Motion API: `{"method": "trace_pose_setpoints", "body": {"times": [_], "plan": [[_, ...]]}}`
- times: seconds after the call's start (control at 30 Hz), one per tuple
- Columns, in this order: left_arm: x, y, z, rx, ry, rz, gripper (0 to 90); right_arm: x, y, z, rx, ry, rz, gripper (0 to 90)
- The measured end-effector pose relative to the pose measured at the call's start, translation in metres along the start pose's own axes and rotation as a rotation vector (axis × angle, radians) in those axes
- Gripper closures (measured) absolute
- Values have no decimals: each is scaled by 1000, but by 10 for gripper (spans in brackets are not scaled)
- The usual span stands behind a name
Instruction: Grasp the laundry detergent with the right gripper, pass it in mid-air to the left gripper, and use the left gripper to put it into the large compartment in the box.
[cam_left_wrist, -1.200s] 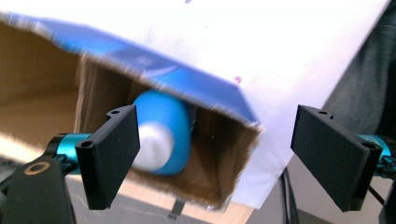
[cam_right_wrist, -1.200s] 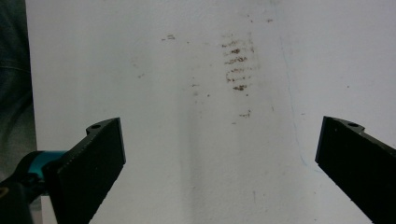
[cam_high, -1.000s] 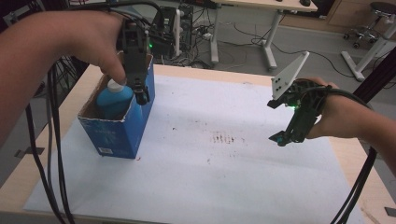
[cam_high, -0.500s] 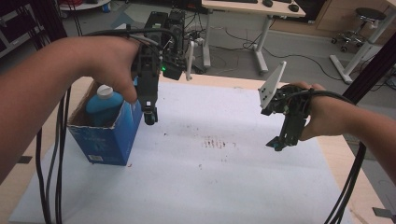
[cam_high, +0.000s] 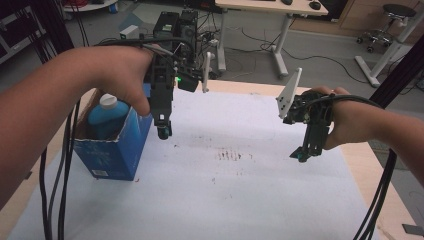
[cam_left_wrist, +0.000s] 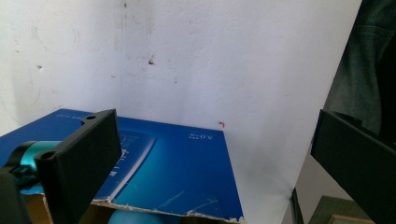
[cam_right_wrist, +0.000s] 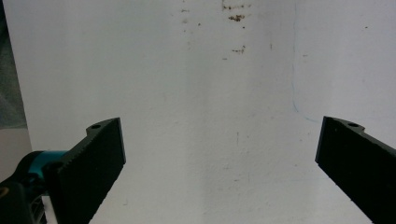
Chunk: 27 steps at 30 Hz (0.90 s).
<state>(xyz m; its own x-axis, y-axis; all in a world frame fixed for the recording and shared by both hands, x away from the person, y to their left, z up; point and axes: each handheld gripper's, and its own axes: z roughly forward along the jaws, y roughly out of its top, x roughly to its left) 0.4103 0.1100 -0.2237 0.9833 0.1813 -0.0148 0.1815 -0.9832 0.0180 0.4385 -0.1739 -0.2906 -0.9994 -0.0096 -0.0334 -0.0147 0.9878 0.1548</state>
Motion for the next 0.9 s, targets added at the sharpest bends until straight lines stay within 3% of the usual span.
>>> {"method": "trace_pose_setpoints", "body": {"times": [0.9], "plan": [[-2,-1,-3,-21,-2,4,16,1,4,1,-3,-4,-5,6]]}}
